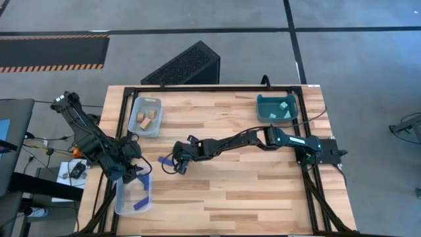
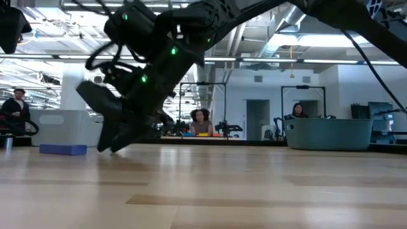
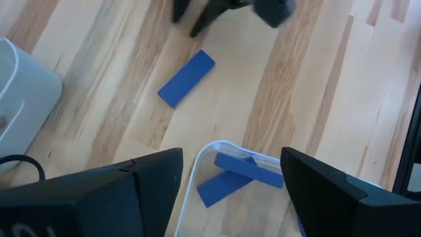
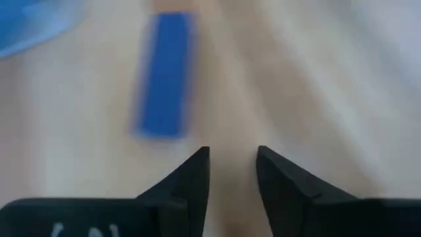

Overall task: Sort & place blocks by color
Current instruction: Put the blue block into the transparent bin

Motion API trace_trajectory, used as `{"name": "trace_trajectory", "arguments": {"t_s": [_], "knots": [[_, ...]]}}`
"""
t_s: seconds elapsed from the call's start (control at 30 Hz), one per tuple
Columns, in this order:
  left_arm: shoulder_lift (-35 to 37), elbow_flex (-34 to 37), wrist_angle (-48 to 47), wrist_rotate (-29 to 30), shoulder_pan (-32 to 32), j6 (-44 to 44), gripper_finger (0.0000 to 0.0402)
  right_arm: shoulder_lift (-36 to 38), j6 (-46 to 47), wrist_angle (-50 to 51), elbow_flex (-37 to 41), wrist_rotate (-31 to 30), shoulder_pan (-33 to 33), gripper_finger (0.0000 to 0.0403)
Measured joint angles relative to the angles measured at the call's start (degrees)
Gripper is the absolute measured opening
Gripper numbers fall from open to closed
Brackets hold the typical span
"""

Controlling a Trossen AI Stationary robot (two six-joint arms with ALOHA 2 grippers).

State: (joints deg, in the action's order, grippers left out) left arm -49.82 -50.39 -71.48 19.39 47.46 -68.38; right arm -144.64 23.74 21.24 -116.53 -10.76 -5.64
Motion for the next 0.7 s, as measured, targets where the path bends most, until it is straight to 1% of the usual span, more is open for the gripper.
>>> {"name": "trace_trajectory", "arguments": {"t_s": [0.07, 0.17, 0.23, 0.3, 0.4, 0.5, 0.6, 0.7], "knots": [[0.0, 0.0, 0.0, 0.0, 0.0, 0.0, 0.0242, 0.6, -1.1, -0.8, 0.1, 1.3, -0.6, 0.0147], [0.0, 0.0, 0.0, 0.2, 0.0, 0.0, 0.0242, 1.4, -3.1, -4.9, 0.1, 1.5, -1.6, 0.0167], [0.0, 0.0, 0.0, 0.5, 0.0, 0.0, 0.0242, 1.6, -4.5, -7.9, 0.1, 0.9, -2.0, 0.0192], [0.0, 0.0, 0.0, 0.9, 0.0, 0.0, 0.0242, 0.2, -4.6, -11.7, -0.1, -0.3, -2.2, 0.0223], [0.0, 0.0, 0.0, 1.0, 0.0, -0.4, 0.0242, -2.5, -4.7, -12.2, 0.1, -0.6, -2.2, 0.0269], [0.0, 0.0, 0.0, 1.4, 0.0, -1.2, 0.0242, -4.0, -5.3, -12.9, -0.2, -0.7, -2.6, 0.0298], [0.0, 0.0, 0.0, 2.0, 0.0, -1.6, 0.0242, -4.1, -7.9, -10.4, -0.3, 0.6, -2.9, 0.0306], [0.0, 0.0, 0.0, 2.8, 0.0, -2.2, 0.0242, -4.2, -11.5, -8.2, -0.3, -1.9, -3.4, 0.0295]]}}
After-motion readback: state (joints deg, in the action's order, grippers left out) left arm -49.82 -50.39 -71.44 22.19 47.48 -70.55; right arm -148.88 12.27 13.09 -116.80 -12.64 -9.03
